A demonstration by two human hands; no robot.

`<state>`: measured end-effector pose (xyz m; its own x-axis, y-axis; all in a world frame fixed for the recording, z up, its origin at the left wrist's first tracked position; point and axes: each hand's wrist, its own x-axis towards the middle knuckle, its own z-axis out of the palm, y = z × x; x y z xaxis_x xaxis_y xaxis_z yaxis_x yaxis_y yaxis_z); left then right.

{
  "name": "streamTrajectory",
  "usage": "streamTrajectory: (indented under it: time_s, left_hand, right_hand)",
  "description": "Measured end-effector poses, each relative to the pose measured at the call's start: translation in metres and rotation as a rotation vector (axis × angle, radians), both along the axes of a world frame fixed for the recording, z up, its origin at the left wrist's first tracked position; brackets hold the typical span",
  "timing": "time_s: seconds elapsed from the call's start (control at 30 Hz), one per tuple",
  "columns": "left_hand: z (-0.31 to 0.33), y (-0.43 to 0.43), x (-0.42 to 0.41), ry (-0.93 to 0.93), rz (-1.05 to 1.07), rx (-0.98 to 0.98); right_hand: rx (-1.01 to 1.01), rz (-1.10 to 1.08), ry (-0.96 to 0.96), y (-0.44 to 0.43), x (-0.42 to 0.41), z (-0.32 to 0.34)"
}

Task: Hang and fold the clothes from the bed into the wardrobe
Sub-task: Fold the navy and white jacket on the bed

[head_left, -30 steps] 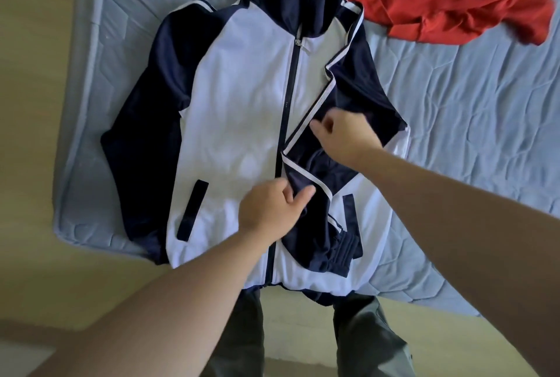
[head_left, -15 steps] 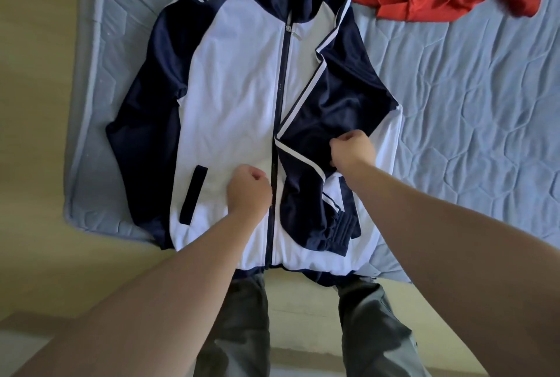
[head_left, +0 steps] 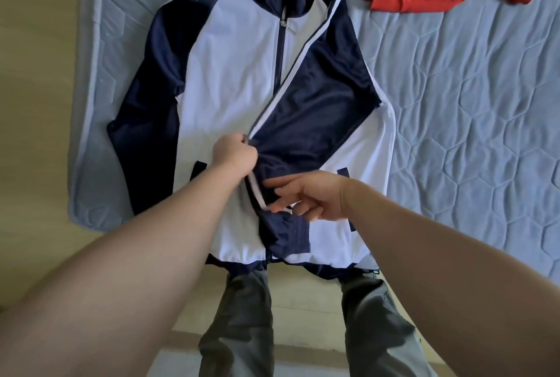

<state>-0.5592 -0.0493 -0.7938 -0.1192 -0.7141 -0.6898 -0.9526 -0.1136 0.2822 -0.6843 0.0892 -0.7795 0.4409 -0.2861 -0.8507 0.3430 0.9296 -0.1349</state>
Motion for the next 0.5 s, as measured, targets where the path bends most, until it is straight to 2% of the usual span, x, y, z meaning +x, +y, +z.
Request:
streamTrajectory:
  time_s: [0.07,0.13,0.2,0.3,0.4,0.43,0.5]
  left_hand:
    - [-0.002,-0.01,0.012,-0.036,0.106,-0.103]
    - [0.001,-0.011,0.022,-0.061,0.227,-0.086]
    - [0.009,-0.005,0.028,-0.097,0.194,0.012]
    - [0.016,0.012,0.04,-0.16,0.122,0.195]
    - [0.011,0.021,0.053,-0.119,0.269,0.356]
    - [0.009,0.02,0.058,-0.107,0.261,0.327]
    - [0.01,0.011,0.065,-0.15,0.093,0.147]
  right_hand:
    - [0.07,-0.083,0.109,-0.003,0.0,-0.002]
    - [0.138,-0.18,0.358,-0.006,-0.002,-0.007]
    - [0.175,-0.271,0.601,-0.008,-0.007,-0.013]
    - [0.178,-0.386,0.845,-0.009,-0.021,-0.021]
    - [0.146,-0.514,1.003,-0.011,-0.04,-0.025]
    - [0.146,-0.558,1.032,-0.013,-0.047,-0.026]
    - [0.149,-0.6,1.082,-0.019,-0.062,-0.026]
